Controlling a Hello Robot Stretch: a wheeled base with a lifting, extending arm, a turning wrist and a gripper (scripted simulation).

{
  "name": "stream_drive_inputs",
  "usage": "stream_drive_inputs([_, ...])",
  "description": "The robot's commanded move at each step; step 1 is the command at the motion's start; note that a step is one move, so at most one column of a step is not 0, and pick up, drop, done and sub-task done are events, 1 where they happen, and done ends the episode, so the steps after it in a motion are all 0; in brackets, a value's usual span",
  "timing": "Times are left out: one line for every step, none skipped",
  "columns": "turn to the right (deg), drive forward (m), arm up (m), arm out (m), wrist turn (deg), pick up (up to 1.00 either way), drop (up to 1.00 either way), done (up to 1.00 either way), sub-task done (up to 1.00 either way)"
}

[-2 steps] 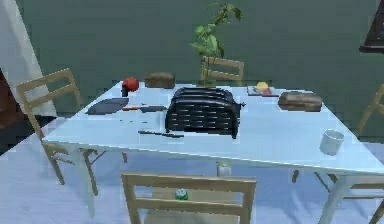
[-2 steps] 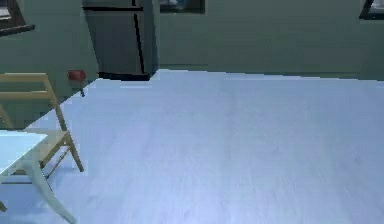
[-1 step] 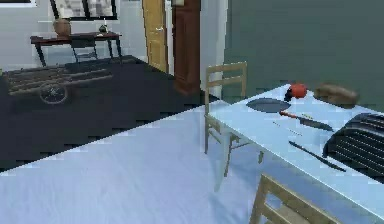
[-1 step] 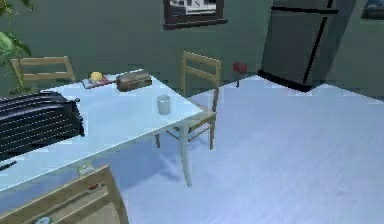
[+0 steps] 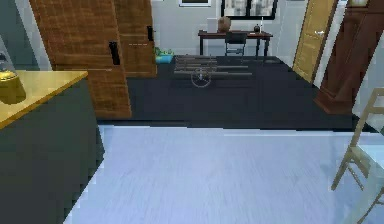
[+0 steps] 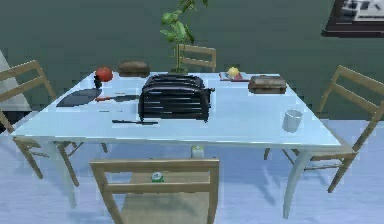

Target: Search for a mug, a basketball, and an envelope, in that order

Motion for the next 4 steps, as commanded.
stream_drive_inputs([-3.0, 0.0, 0.0, 0.0, 0.0, 0.0, 0.0, 0.0, 0.0])
stream_drive_inputs([0.0, 1.0, 0.0, 0.0, 0.0, 0.0, 0.0, 0.0, 0.0])
stream_drive_inputs([0.0, 1.0, 0.0, 0.0, 0.0, 0.0, 0.0, 0.0, 0.0])
stream_drive_inputs([0.0, 0.85, 0.0, 0.0, 0.0, 0.0, 0.0, 0.0, 0.0])
